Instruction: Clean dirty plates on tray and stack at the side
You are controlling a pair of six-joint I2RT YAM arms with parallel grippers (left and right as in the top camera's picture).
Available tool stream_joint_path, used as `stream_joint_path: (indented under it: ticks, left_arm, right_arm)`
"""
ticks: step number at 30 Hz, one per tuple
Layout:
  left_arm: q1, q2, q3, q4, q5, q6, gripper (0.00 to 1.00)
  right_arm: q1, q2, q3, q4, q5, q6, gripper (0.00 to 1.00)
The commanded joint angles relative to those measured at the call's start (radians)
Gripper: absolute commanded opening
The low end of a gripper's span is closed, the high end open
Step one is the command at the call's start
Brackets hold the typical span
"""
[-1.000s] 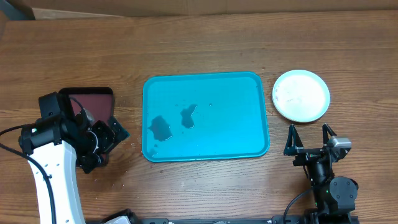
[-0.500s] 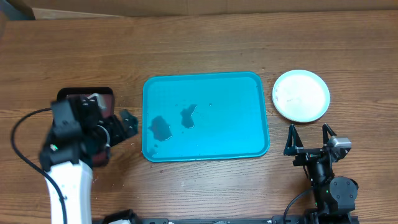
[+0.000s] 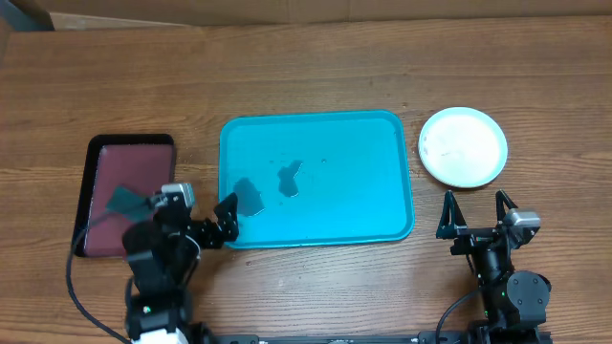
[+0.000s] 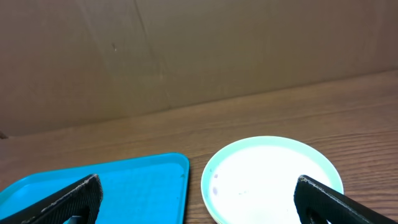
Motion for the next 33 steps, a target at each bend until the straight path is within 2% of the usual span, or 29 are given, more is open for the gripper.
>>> stream_joint_path:
  ticks: [1, 6, 10, 13, 17, 23, 33]
  left_arm:
    - [-0.004, -0.074, -0.105, 0.081, -0.003, 0.02, 1.0]
    - [-0.021, -0.172, -0.201, 0.2, -0.06, 0.02, 1.0]
    - [-0.058, -0.241, -0.203, 0.174, -0.152, 0.02, 1.0]
    - [-0.089, -0.298, -0.203, 0.12, -0.23, 0.021, 1.0]
    - [-0.129, -0.394, -0.202, -0.039, -0.347, 0.02, 1.0]
    - [-0.168, -0.481, -0.203, -0.037, -0.352, 0.136, 1.0]
    - [-0.182, -0.637, -0.203, -0.041, -0.377, 0.245, 1.0]
  right_arm:
    - [-0.003, -0.011, -0.011, 0.006, 0.002, 0.003, 1.0]
    - [-0.003, -0.011, -0.011, 0.006, 0.002, 0.003, 1.0]
    - [-0.003, -0.011, -0.011, 0.006, 0.002, 0.003, 1.0]
    - [-0.003, -0.011, -0.011, 0.006, 0.002, 0.003, 1.0]
    - [-0.003, -0.011, -0.011, 0.006, 0.002, 0.003, 1.0]
    - [-0.003, -0.011, -0.011, 0.006, 0.002, 0.003, 1.0]
    - [-0.003, -0.011, -0.011, 0.006, 0.002, 0.003, 1.0]
